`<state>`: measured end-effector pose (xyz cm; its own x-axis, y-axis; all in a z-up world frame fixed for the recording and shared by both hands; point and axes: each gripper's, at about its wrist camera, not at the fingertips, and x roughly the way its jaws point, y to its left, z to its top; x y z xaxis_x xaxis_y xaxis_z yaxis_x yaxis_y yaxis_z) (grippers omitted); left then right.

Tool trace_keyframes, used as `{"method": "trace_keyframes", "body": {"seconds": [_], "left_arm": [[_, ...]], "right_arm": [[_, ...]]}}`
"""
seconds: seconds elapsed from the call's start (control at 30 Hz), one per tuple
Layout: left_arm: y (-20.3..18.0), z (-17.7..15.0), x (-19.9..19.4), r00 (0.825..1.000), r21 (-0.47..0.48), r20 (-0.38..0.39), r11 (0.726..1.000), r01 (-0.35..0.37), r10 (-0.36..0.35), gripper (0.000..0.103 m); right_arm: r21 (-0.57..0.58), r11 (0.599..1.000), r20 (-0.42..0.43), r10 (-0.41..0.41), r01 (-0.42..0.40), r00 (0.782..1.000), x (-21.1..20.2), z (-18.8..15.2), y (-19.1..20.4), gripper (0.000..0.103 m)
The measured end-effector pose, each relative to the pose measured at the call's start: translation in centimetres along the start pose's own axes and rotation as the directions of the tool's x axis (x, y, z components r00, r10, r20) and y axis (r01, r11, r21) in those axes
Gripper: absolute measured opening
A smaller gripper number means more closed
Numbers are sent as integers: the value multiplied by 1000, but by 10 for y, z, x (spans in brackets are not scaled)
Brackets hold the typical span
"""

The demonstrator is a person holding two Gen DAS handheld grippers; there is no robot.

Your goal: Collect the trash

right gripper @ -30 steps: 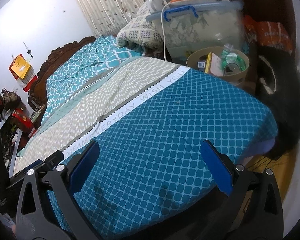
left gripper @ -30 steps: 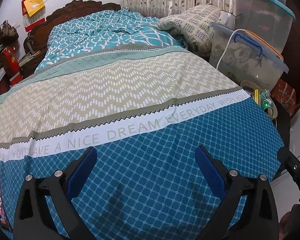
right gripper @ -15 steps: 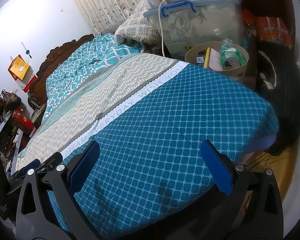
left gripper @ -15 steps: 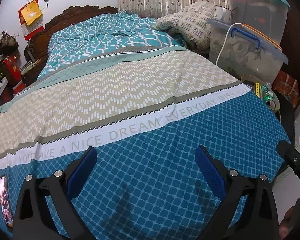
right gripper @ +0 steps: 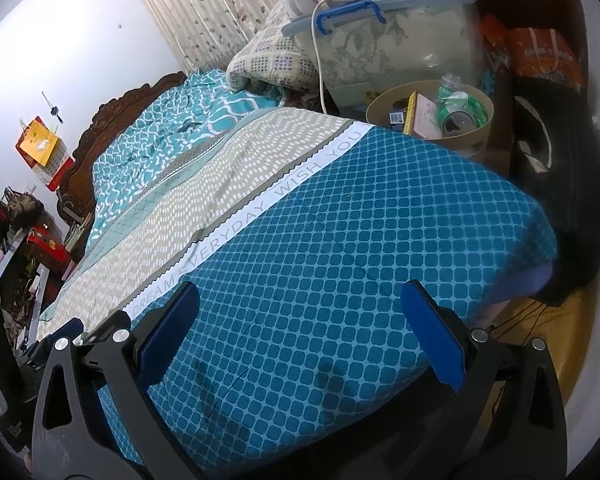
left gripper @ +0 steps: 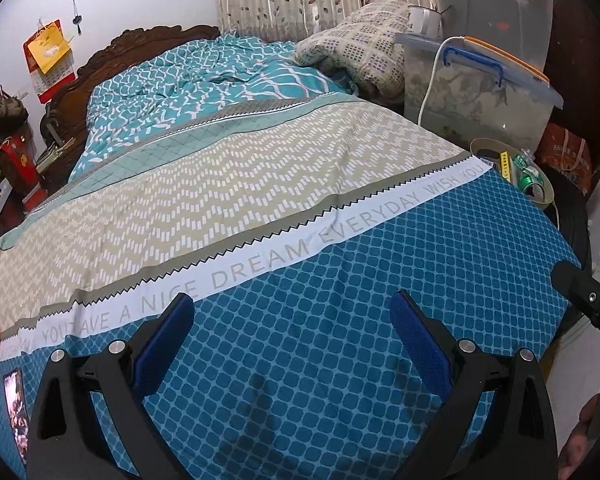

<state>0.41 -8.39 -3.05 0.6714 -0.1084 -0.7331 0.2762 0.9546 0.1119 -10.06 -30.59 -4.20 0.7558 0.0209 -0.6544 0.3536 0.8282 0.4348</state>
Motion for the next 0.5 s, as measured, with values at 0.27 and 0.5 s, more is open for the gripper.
{"method": "trace_keyframes", "body": {"seconds": [0.27,0.5], "left_arm": [[-6,0,-4,999,11,18,999,-30,30,94],[-9,1,-6,999,11,21,999,-41,41,94]], "right_arm": [[23,1000,5,10,-10,1000,-1,2,-8,100],[38,999,-12,29,-28,1000,3,3,-12,100]]}}
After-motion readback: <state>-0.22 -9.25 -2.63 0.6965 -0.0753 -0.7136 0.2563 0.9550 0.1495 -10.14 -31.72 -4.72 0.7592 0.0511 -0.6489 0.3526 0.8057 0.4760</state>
